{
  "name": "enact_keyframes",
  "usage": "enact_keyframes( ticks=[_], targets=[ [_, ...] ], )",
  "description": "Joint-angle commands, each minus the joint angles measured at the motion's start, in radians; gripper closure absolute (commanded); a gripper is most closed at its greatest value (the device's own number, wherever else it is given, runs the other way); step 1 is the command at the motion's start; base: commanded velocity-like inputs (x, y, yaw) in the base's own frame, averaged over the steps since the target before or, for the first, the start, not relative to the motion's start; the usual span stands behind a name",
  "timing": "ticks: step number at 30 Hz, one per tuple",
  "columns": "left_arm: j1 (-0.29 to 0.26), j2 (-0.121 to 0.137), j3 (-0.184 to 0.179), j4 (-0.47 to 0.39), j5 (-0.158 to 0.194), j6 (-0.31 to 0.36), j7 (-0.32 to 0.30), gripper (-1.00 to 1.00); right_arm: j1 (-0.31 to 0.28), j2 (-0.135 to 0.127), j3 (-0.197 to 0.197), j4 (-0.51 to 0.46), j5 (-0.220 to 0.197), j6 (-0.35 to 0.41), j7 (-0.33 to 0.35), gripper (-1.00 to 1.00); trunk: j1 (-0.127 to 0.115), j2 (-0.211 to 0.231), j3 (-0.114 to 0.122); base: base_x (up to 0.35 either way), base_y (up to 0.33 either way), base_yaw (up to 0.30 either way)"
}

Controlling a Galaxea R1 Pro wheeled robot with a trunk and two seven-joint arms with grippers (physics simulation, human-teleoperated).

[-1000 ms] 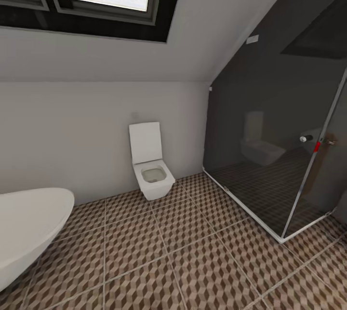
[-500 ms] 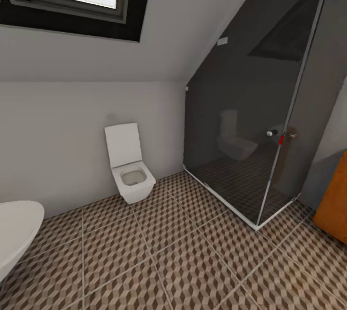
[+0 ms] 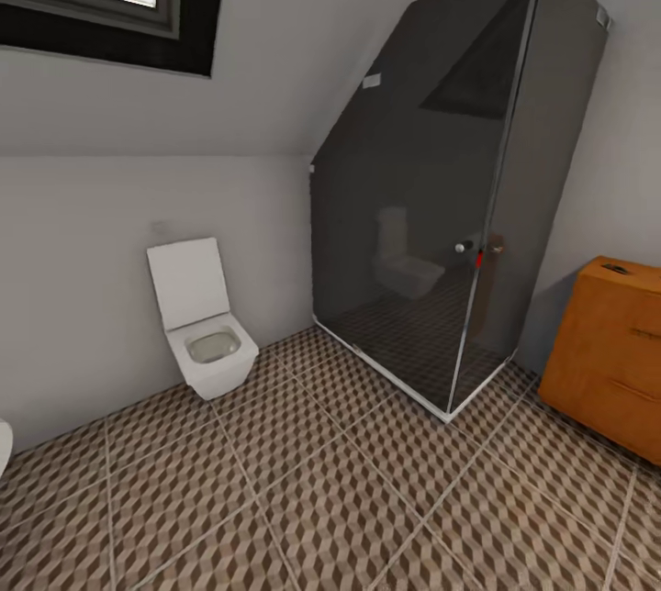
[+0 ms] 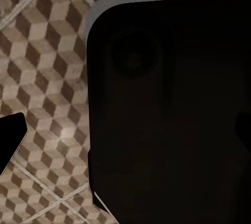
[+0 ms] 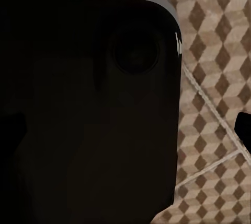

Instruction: Take the four mousetraps from the cabinet in the bathroom and place them on the bathroom floor. Make sure all four end up on the same floor surface, and ensure that at least two of them are either under or directly next to the same bathroom sink.

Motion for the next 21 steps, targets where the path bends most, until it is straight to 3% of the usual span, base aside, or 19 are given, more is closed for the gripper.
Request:
enact_keyframes(
  ticks=[1,21],
  targets=[
    [0.0,0.0,0.0,-0.001,0.001,-0.001,0.0,-1.0,0.0,0.0,0.0,0.0,-0.001,-0.003,0.0,-1.0,0.0,0.0,-0.001,0.0,0.0,-0.296],
    [0.0,0.0,0.0,-0.001,0.001,-0.001,0.0,-1.0,0.0,0.0,0.0,0.0,-0.001,-0.003,0.0,-1.0,0.0,0.0,-0.001,0.0,0.0,-0.296]
  ],
)
